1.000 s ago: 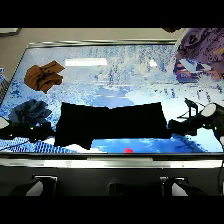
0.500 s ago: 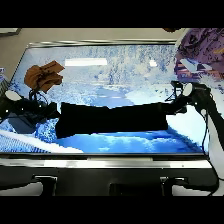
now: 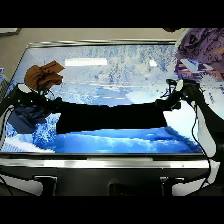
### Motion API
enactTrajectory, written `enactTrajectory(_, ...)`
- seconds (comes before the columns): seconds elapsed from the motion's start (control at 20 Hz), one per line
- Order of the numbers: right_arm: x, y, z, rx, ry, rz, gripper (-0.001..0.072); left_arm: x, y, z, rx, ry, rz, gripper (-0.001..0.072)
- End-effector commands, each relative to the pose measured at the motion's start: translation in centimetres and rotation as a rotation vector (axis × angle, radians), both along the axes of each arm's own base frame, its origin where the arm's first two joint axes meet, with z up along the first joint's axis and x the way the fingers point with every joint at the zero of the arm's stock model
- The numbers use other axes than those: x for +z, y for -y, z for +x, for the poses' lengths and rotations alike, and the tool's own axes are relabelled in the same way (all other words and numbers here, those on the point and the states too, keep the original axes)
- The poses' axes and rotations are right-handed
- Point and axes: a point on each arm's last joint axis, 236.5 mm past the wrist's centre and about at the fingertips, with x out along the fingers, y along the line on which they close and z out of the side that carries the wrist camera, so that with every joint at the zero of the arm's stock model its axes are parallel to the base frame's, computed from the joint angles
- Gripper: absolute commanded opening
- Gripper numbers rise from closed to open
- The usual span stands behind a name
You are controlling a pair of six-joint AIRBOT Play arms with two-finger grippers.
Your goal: Fold the clothes and pants, and hang the long-sleeved shirts on hangers.
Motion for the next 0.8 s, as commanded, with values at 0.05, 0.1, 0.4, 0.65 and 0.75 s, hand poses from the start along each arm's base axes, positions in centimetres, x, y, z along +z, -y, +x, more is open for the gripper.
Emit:
enactTrajectory(0.05,-0.1,-1.7,-0.3,-0.081,-0.052,0.094,0.0369,-0.8,0.0,0.8,0.011,0.000,-0.002,0.0249)
enactTrajectory(0.1,1.0,-2.0,-0.4,-0.088,-0.064,0.140,0.0434,-0.2,-0.1,1.4,0.009,0.017,0.000,0.0354)
enactTrajectory(0.4,6.0,3.1,-0.6,-0.245,-0.051,0.484,0.0547,7.2,-0.3,5.2,-0.054,0.162,0.007,0.0469)
enactTrajectory(0.65,2.2,3.9,-3.0,-0.245,-0.162,0.638,0.0608,9.4,-0.5,6.7,-0.039,0.221,0.017,0.0470)
enactTrajectory(0.75,1.2,3.1,-2.5,-0.249,-0.153,0.685,0.0615,9.4,-0.5,6.7,-0.039,0.221,0.017,0.0470)
